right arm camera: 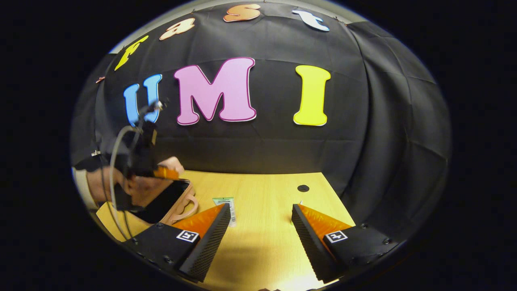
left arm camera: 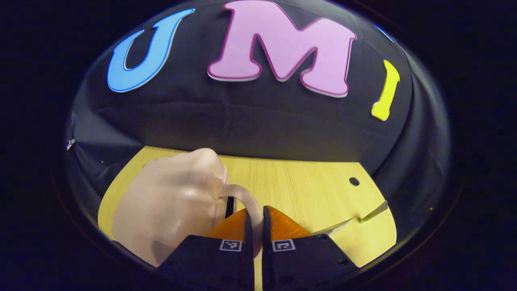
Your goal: First open the suitcase, pack the skin care products into it, and then close the suitcase.
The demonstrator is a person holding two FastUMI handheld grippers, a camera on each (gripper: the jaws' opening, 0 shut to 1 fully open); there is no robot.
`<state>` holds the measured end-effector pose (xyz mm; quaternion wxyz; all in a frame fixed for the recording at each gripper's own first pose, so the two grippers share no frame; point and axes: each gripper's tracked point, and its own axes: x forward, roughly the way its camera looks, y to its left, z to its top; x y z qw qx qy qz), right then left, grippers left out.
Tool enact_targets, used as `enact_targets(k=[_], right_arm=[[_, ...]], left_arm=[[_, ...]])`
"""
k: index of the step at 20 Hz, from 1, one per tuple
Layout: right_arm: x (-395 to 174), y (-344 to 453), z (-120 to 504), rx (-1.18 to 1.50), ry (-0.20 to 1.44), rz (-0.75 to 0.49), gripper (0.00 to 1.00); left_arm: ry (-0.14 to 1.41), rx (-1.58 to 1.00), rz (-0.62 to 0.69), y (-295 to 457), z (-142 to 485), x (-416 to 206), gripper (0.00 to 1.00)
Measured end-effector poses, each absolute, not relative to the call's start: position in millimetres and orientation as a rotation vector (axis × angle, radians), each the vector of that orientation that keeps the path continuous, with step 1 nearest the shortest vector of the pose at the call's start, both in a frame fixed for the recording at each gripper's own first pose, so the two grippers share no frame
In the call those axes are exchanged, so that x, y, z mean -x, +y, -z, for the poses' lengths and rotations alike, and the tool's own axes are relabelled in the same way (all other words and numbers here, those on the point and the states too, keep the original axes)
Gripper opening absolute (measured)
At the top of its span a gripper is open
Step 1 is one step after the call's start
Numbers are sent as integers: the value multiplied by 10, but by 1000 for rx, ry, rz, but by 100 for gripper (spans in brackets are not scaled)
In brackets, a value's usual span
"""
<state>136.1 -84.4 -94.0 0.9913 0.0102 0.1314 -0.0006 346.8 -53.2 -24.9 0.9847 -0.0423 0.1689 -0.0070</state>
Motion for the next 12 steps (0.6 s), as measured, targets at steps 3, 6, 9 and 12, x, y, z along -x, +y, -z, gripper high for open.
enact_targets(k=[3, 6, 9, 12], right_arm=[[-1407, -655, 845, -42, 247, -15, 97], [-1430, -487, 793, -44, 242, -18, 97], [-1485, -390, 819, -50, 254, -6, 97], [-1606, -326, 875, -7, 246, 23, 96]], left_arm=[[247, 83, -52, 314, -528, -3300, 12], [220, 12, -162, 1428, -765, -3195, 13], [258, -151, -267, 2669, -583, -3177, 12], [305, -97, -347, 3536, -102, -3378, 12]])
